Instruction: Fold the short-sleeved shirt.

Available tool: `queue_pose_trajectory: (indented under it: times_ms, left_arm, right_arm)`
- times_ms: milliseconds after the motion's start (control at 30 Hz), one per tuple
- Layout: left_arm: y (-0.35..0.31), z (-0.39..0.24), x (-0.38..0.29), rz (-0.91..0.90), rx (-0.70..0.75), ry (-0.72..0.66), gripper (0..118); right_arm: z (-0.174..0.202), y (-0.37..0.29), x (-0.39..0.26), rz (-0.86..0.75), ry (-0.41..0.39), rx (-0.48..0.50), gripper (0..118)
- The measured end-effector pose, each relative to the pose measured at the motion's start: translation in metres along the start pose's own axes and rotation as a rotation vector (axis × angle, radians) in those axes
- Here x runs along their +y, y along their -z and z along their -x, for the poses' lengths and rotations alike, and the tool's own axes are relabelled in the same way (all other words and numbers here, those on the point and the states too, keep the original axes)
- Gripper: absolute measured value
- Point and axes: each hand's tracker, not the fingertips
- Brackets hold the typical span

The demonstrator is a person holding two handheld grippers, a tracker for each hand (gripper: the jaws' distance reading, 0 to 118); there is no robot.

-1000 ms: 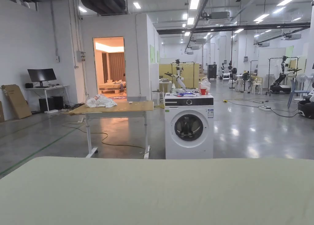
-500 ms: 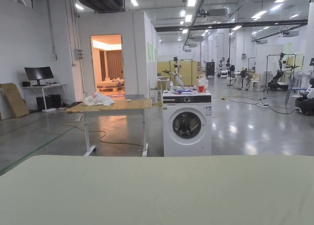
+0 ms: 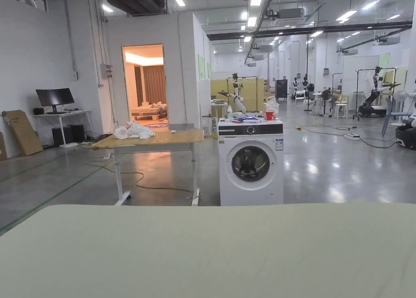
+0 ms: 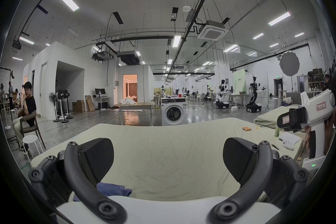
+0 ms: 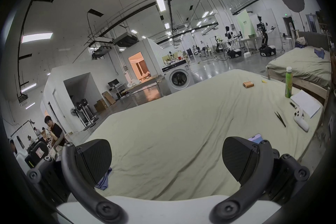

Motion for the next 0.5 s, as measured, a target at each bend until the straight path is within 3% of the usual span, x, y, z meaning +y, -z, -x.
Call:
queue_pose_trajectory:
  times_ms: [100,267,433,500]
  left_arm:
    - [-0.001,0.002,-0.002,-0.008,-0.003,-0.012,118]
    - [-0.001,0.005,-0.006,-0.006,-0.021,-0.035,118]
    - [-0.002,0.006,-0.009,-0.001,-0.019,-0.027,118]
    - [-0.001,0.005,-0.010,0.002,-0.015,-0.029,118]
  right_arm:
    - [0.002,-0.001,0.003,-0.032,-0.066,-0.006,118]
    - [0.003,0.003,0.001,-0.096,-0.138,-0.169,118]
    - [-0.014,0.004,0.000,-0.072,0.006,-0.117,118]
    - [-0.013,0.004,-0.004,-0.106,0.018,-0.180,118]
